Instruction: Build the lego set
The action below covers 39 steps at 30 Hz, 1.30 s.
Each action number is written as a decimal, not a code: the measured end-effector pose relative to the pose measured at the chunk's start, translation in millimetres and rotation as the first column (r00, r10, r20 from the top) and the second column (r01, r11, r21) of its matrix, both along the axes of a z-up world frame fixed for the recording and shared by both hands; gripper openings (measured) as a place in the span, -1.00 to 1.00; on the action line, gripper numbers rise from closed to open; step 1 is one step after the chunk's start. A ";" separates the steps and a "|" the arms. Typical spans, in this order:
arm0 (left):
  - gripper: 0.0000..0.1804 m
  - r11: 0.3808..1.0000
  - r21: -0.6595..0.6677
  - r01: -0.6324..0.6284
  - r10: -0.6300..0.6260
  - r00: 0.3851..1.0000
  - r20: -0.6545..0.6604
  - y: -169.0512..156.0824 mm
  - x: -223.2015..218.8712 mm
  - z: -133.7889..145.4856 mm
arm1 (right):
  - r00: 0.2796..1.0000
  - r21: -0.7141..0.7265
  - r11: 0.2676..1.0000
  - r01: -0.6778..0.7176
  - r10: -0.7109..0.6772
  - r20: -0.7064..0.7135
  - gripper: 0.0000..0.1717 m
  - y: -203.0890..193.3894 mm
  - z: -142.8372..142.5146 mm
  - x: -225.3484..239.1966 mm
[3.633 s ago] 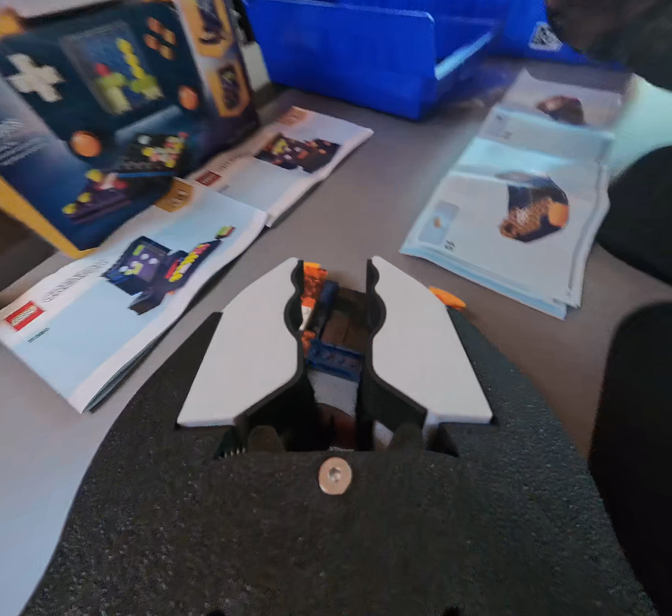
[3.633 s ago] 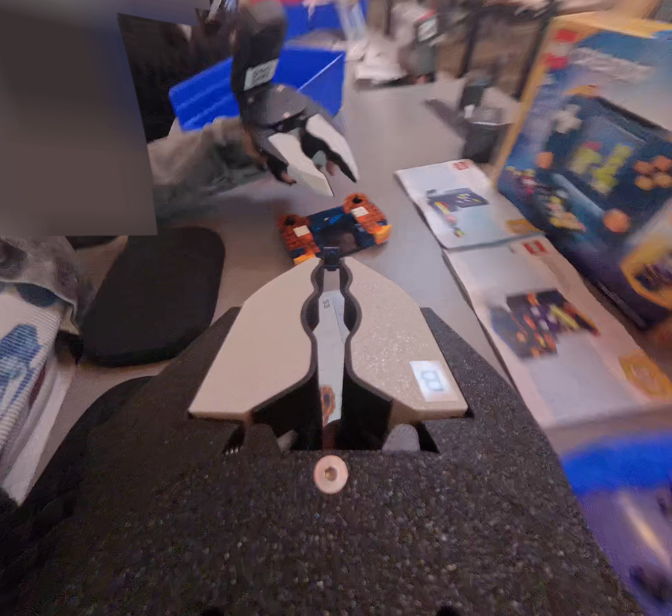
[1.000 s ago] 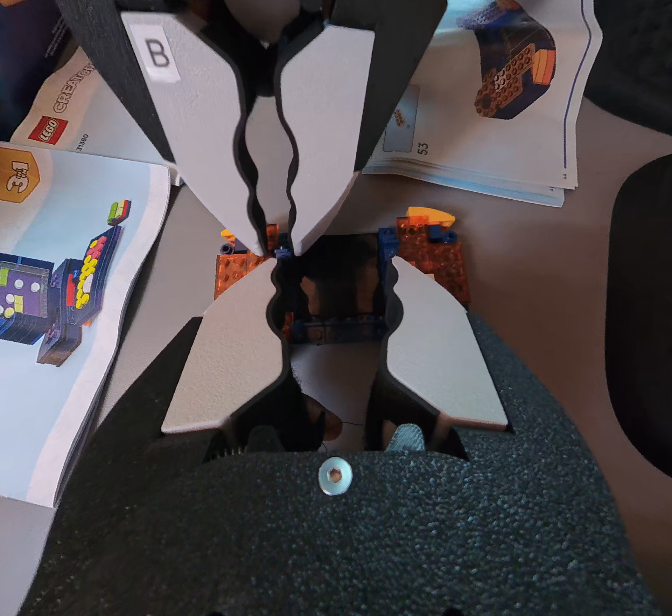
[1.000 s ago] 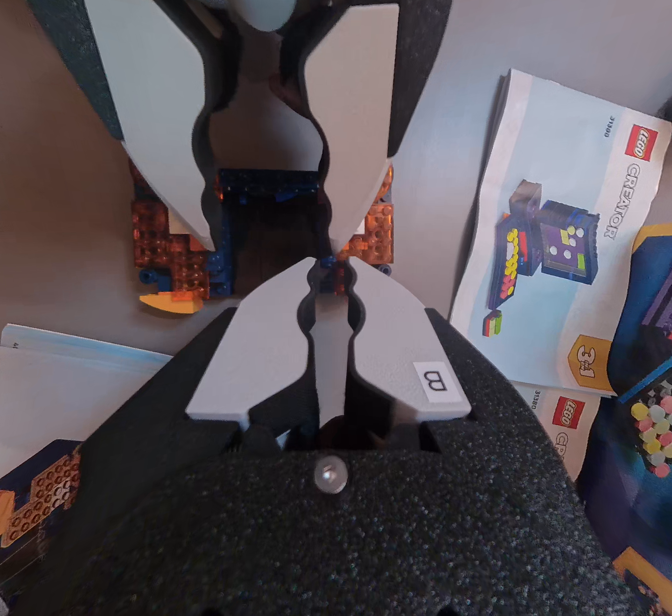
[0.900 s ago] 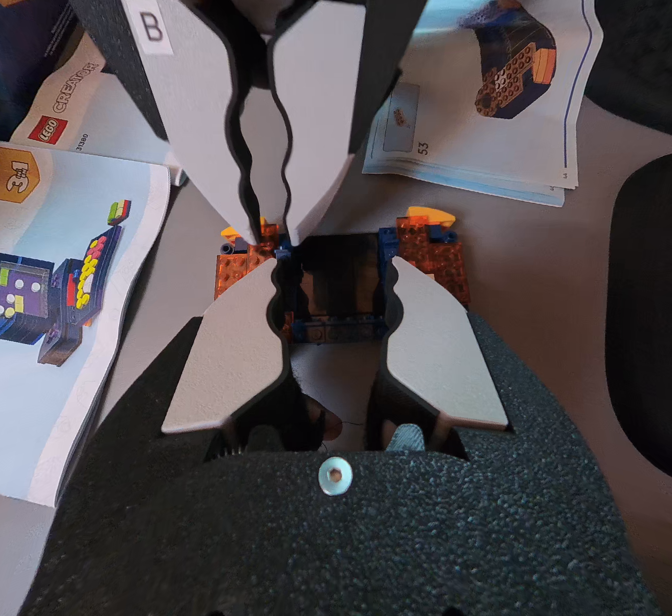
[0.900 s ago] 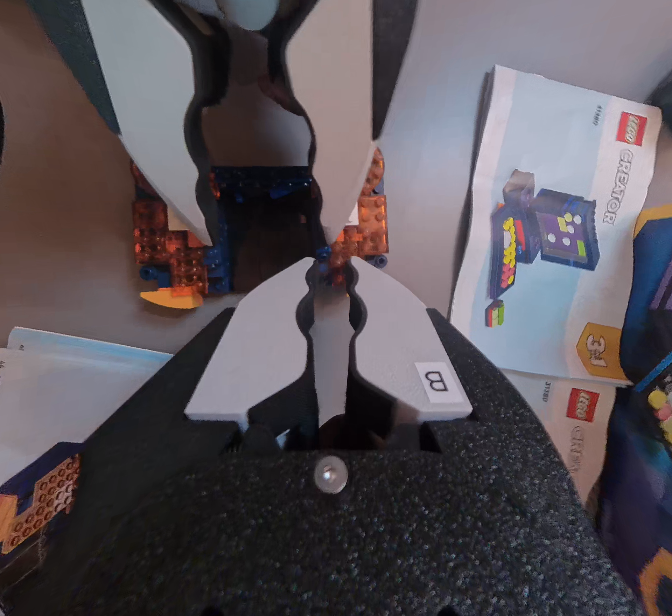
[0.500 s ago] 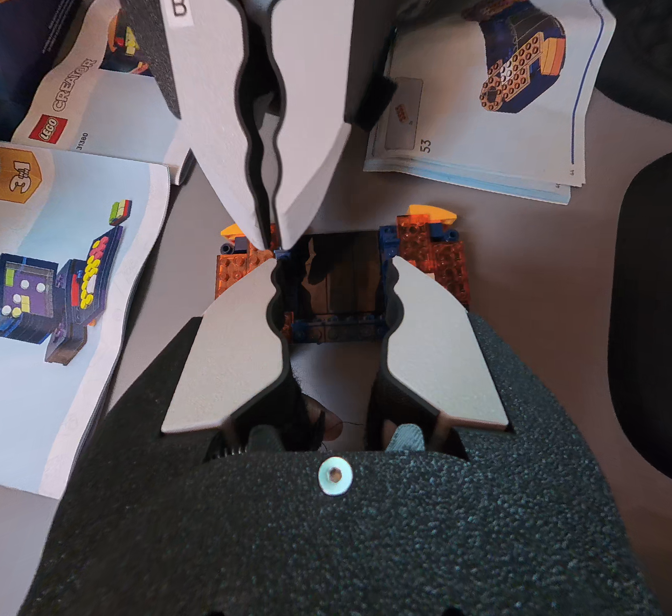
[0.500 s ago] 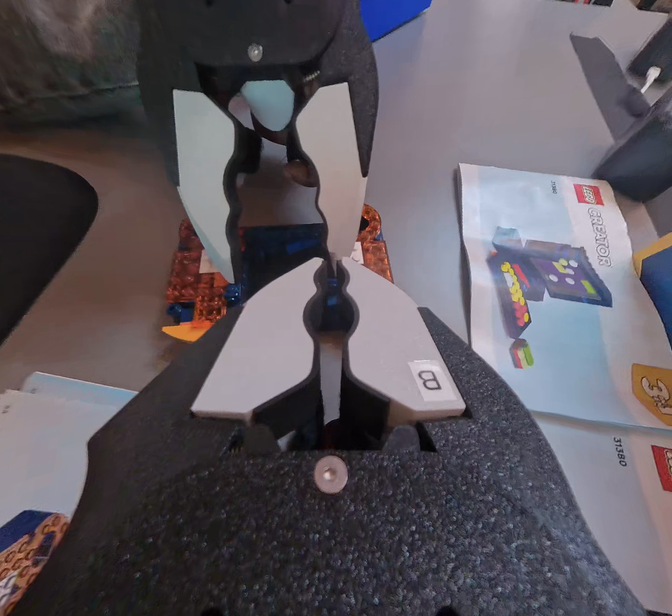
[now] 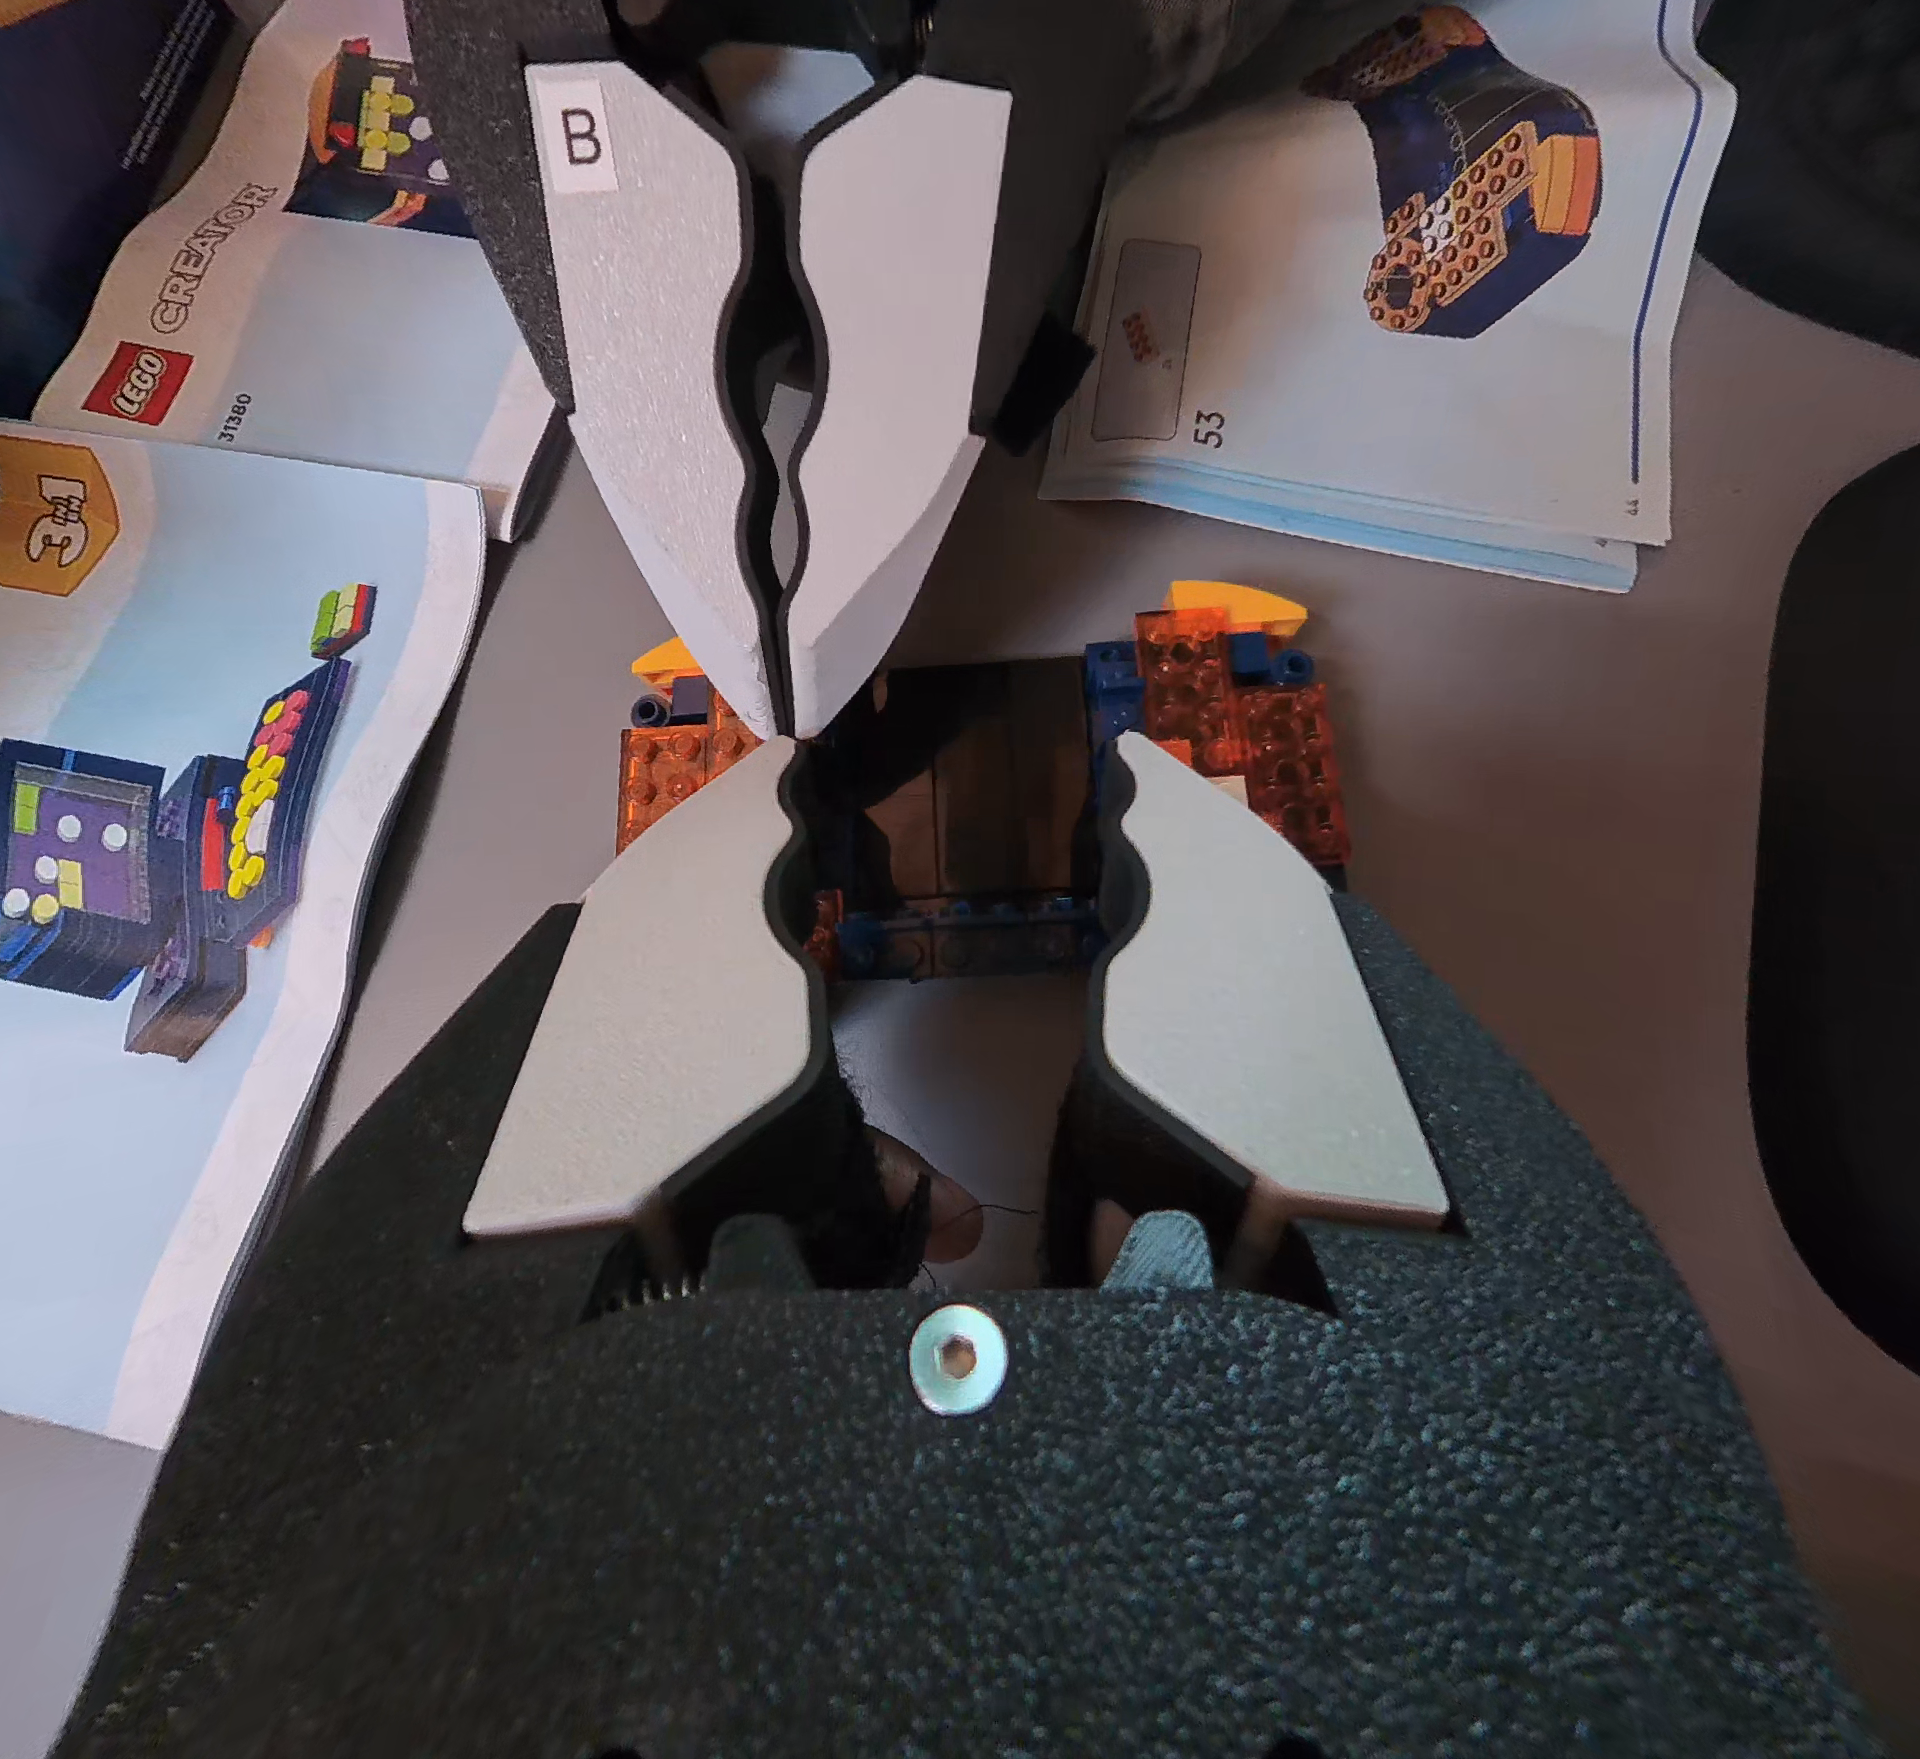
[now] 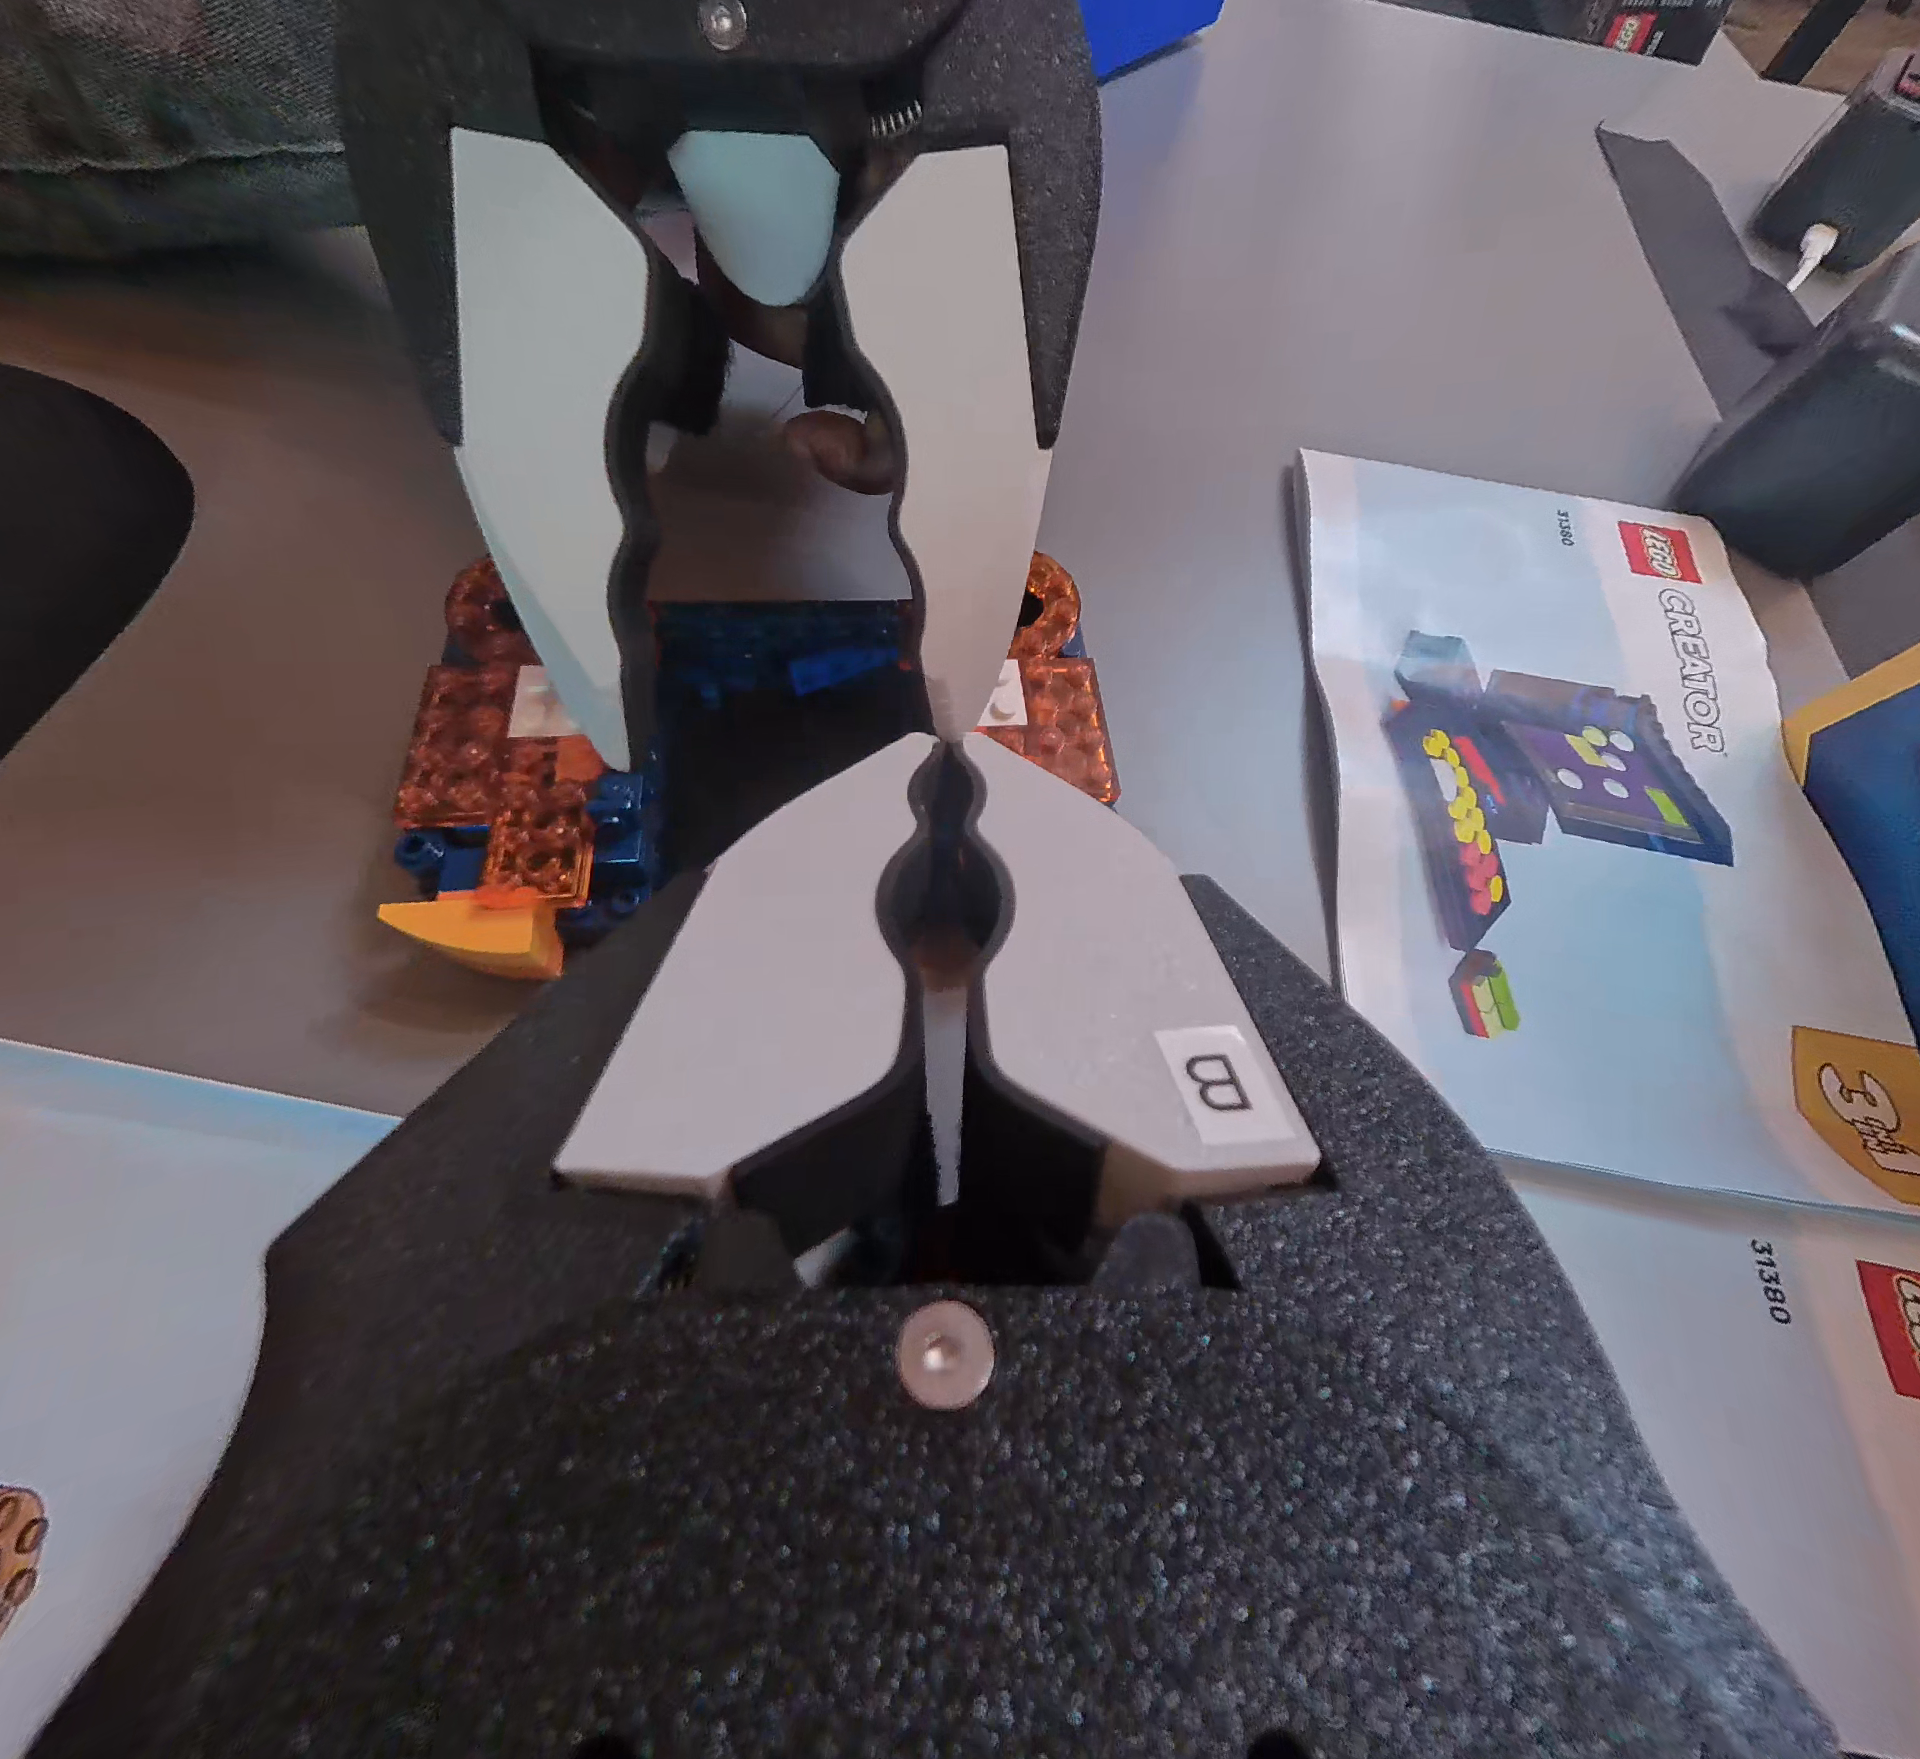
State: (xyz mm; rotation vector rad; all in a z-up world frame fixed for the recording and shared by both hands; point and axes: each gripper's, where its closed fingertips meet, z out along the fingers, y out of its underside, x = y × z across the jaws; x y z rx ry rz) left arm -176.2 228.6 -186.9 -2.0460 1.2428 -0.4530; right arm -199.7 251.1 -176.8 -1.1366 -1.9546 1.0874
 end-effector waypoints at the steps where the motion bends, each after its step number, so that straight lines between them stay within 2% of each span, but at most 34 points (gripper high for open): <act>1: -0.42 1.000 0.001 0.000 0.000 1.000 0.000 0.2 0.1 -0.1 | 1.000 0.000 1.000 0.001 -0.001 0.000 -1.00 0.1 0.0 0.2; 3: -0.43 1.000 0.002 0.002 -0.002 1.000 -0.006 0.3 0.2 -0.8 | 1.000 0.002 1.000 -0.001 0.001 0.002 -1.00 0.5 -0.5 0.7; 5: -0.61 0.999 -0.049 0.007 -0.010 0.997 -0.071 -3.1 -4.4 -12.0 | 1.000 0.024 1.000 -0.008 0.008 0.008 -1.00 0.5 -2.6 2.2; 6: -0.61 0.999 -0.039 0.011 -0.014 0.997 -0.071 -2.0 -3.1 -11.6 | 1.000 0.027 1.000 -0.008 0.008 0.006 -1.00 0.4 -2.5 2.4; 10: -0.34 1.000 0.014 0.008 -0.007 0.999 -0.031 1.0 -2.7 4.7 | 1.000 -0.029 0.999 0.028 -0.028 -0.009 -1.00 6.5 2.9 0.2; 14: -0.41 0.999 0.036 -0.019 0.017 0.998 0.059 0.6 -9.8 16.1 | 0.994 -0.168 0.986 -0.008 -0.011 -0.112 -0.97 8.9 26.8 6.1; 17: -0.60 0.995 0.098 -0.034 0.021 0.992 0.128 4.8 -5.9 23.1 | 0.996 -0.092 0.996 -0.007 -0.001 -0.093 -1.00 9.8 20.0 9.8; 18: -0.65 0.994 0.106 -0.038 0.025 0.992 0.124 6.0 -5.1 21.7 | 0.997 -0.065 0.998 -0.022 0.017 -0.074 -1.00 6.2 14.5 10.9; 20: -0.69 0.991 0.124 -0.059 0.048 0.995 0.088 10.8 -5.8 16.4 | 0.999 -0.014 0.999 -0.034 0.034 -0.030 -0.87 2.0 4.7 11.6; 25: -0.81 0.986 0.157 -0.059 0.050 0.997 0.058 15.6 -1.5 10.9 | 0.998 0.062 0.997 -0.050 0.053 -0.047 -0.93 -1.5 2.1 11.2; 32: -0.75 0.984 0.169 -0.059 0.053 0.998 0.037 17.8 -2.8 6.7 | 0.998 0.123 0.992 -0.033 0.038 -0.040 -0.92 0.2 -2.9 7.8; 39: -0.74 0.983 0.179 -0.048 0.045 0.999 0.021 18.4 -2.0 3.2 | 0.999 0.090 0.995 -0.030 0.032 -0.016 -0.92 1.8 -4.0 7.2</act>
